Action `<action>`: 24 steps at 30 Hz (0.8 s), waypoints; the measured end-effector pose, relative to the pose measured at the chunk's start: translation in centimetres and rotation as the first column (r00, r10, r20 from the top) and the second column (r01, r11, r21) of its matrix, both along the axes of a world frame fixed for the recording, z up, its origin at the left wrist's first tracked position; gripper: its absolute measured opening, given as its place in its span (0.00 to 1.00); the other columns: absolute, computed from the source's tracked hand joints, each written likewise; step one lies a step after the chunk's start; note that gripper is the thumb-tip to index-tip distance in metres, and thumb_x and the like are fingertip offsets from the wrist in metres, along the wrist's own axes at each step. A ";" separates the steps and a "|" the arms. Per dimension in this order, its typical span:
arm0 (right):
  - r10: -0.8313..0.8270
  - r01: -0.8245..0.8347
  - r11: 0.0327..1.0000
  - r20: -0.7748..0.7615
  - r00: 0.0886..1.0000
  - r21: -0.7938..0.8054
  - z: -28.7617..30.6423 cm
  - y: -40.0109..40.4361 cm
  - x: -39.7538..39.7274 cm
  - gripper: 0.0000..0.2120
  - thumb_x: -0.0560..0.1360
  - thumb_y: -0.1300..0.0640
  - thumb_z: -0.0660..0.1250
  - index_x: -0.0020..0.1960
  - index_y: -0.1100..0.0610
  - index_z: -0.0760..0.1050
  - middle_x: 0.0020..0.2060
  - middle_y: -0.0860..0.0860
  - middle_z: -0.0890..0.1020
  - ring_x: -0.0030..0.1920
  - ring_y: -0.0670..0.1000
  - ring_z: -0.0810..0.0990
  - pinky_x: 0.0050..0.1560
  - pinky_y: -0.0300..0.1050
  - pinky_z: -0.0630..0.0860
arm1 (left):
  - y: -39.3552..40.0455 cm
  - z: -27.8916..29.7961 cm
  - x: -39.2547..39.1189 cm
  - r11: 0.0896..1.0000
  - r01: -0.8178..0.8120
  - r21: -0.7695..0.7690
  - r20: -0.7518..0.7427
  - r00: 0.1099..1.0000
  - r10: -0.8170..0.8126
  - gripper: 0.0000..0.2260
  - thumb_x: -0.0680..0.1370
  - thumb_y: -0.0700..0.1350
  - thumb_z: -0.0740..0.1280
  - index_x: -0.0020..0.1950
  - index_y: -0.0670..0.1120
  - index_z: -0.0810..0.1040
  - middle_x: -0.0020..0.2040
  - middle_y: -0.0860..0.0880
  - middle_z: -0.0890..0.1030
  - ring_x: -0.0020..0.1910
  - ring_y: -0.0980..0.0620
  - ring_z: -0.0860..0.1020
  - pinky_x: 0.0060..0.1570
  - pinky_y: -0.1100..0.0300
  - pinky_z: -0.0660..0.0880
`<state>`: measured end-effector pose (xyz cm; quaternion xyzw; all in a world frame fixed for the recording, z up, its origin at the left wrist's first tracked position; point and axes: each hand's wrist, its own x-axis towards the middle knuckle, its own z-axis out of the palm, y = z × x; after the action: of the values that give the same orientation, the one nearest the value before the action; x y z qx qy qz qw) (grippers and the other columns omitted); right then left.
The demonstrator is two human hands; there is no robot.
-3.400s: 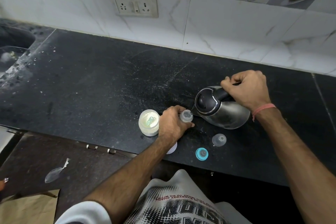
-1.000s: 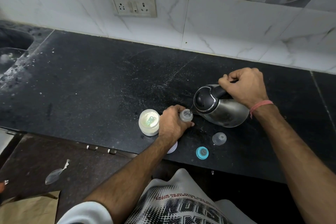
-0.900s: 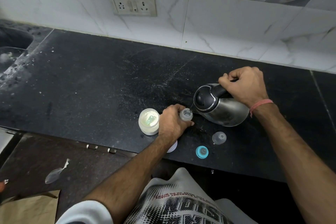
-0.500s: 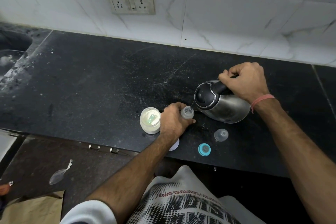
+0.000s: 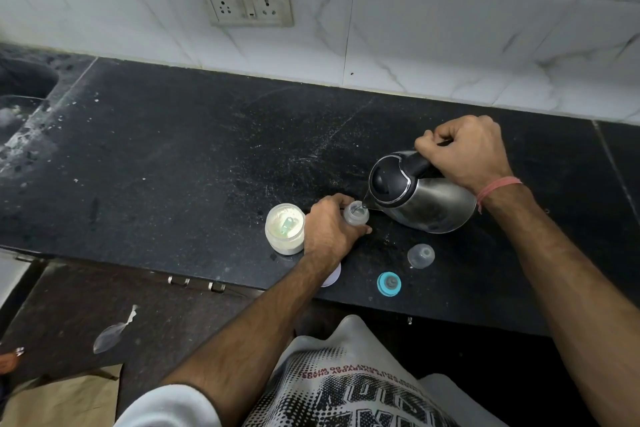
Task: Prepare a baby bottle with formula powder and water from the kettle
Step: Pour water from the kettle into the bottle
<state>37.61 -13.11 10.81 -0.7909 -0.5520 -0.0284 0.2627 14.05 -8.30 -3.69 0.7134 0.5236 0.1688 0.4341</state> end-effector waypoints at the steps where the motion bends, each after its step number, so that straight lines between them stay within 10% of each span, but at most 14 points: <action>1: 0.004 -0.004 1.000 0.001 1.000 0.001 0.0 0.0 0.0 0.27 0.79 0.52 0.71 0.23 0.56 0.68 0.19 0.50 0.71 0.25 0.55 0.72 0.46 0.41 0.69 | 0.0 -0.1 0.0 1.000 0.001 0.001 -0.001 1.000 -0.001 0.26 0.66 0.53 0.91 0.61 0.54 0.88 0.53 0.56 0.90 0.53 0.56 0.88 0.58 0.49 0.87; 24: 0.023 -0.023 1.000 0.026 0.999 0.007 -0.1 0.1 -0.1 0.26 0.78 0.50 0.68 0.24 0.56 0.69 0.20 0.51 0.72 0.26 0.57 0.74 0.47 0.45 0.74 | 0.1 -0.6 0.0 1.000 0.013 0.020 0.001 1.000 -0.013 0.25 0.67 0.54 0.90 0.61 0.54 0.88 0.53 0.57 0.90 0.53 0.55 0.88 0.58 0.48 0.87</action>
<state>37.53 -12.99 10.73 -0.7830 -0.5643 -0.0377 0.2589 14.03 -8.23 -4.34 0.7209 0.5170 0.1718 0.4284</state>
